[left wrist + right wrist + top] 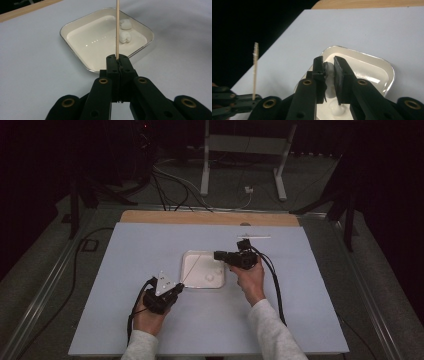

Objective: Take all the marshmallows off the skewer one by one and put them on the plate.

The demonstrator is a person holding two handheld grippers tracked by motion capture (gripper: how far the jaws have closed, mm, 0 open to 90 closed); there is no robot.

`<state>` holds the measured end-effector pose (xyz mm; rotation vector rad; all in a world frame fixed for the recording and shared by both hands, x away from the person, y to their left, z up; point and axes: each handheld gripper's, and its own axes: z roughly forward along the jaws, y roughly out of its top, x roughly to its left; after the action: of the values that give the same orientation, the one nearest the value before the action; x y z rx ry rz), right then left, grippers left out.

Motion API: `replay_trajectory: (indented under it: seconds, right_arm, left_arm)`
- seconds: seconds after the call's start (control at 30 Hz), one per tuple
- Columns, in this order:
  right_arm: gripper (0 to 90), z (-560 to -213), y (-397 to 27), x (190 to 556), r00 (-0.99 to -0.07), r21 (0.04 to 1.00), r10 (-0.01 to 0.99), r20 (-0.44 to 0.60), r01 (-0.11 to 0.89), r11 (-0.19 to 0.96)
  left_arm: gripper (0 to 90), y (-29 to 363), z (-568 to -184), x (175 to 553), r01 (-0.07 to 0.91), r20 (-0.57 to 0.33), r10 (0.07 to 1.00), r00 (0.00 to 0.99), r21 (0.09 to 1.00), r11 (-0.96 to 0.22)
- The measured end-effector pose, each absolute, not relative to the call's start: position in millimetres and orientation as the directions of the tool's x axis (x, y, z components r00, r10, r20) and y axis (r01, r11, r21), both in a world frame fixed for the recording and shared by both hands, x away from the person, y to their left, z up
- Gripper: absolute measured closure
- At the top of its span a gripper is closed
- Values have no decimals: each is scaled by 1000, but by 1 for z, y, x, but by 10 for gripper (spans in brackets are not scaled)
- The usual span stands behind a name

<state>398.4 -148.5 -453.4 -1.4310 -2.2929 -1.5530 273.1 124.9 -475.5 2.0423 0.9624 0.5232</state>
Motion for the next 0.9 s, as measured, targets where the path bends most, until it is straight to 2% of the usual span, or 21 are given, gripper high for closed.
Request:
replay_trajectory:
  seconds: [0.2, 0.5, 0.73, 0.9]
  right_arm:
    - [769, -464, -141, 403, -562, 701, 682, 468, 706, 101]
    - [460, -474, -133, 406, -549, 671, 682, 483, 733, 115]
    - [353, -473, -133, 404, -558, 661, 660, 503, 740, 121]
    - [254, -466, -132, 395, -603, 694, 643, 473, 704, 150]
  left_arm:
    - [900, 126, -475, 274, 452, 23, 782, 623, 805, -384]
    - [900, 125, -477, 275, 459, 21, 785, 620, 801, -384]
    - [900, 126, -478, 277, 474, 13, 796, 606, 797, -373]
    - [900, 125, -479, 280, 498, -12, 812, 584, 794, -347]
